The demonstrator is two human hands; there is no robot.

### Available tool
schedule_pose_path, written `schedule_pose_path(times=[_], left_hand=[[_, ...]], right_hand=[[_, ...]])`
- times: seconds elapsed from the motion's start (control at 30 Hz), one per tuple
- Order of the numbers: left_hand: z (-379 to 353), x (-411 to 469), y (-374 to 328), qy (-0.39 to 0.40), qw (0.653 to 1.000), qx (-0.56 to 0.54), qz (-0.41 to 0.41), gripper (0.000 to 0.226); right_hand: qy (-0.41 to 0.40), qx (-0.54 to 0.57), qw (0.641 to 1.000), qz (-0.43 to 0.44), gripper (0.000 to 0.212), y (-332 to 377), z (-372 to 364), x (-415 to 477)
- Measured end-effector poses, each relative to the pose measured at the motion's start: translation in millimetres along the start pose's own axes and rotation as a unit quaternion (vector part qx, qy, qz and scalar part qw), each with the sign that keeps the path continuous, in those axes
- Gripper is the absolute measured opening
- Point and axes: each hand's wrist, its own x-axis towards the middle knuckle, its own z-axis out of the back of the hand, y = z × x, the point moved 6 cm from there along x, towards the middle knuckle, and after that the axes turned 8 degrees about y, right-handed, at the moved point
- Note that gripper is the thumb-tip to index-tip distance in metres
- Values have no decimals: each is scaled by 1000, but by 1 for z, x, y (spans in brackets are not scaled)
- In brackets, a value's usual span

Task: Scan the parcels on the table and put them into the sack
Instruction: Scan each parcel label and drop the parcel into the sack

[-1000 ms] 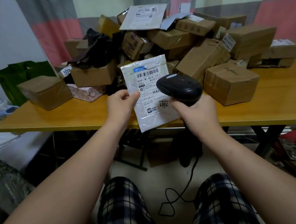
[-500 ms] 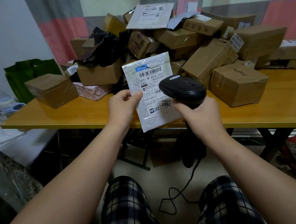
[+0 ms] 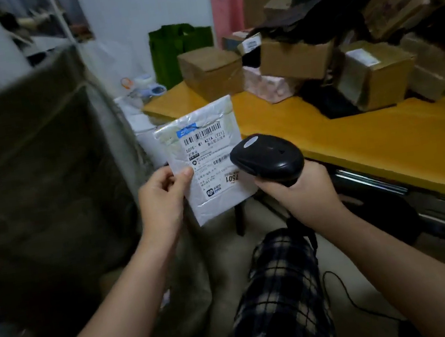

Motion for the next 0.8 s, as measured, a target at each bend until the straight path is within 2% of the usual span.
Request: schedule_pose_path(times=[0.17, 0.27, 0.4, 0.5, 0.63, 0.8], left_hand=[[111, -36, 49, -134, 988, 65, 53, 4], [161, -60, 79, -200, 970, 103, 93, 5], [202, -78, 108, -253, 947, 166, 112, 17], [211, -61, 126, -237, 938, 217, 128, 13], [198, -15, 151, -176, 934, 265, 162, 7], [181, 24, 179, -119, 925, 300, 200, 20]], right_hand=[[128, -36, 991, 2, 19, -16, -97, 14], [170, -51, 984, -4, 25, -31, -142, 15], [230, -82, 970, -15, 22, -44, -184, 14], [243, -144, 959, -11, 27, -53, -199, 21], [252, -141, 957, -27, 25, -68, -208, 33], [228, -146, 962, -34, 19, -84, -208, 44]])
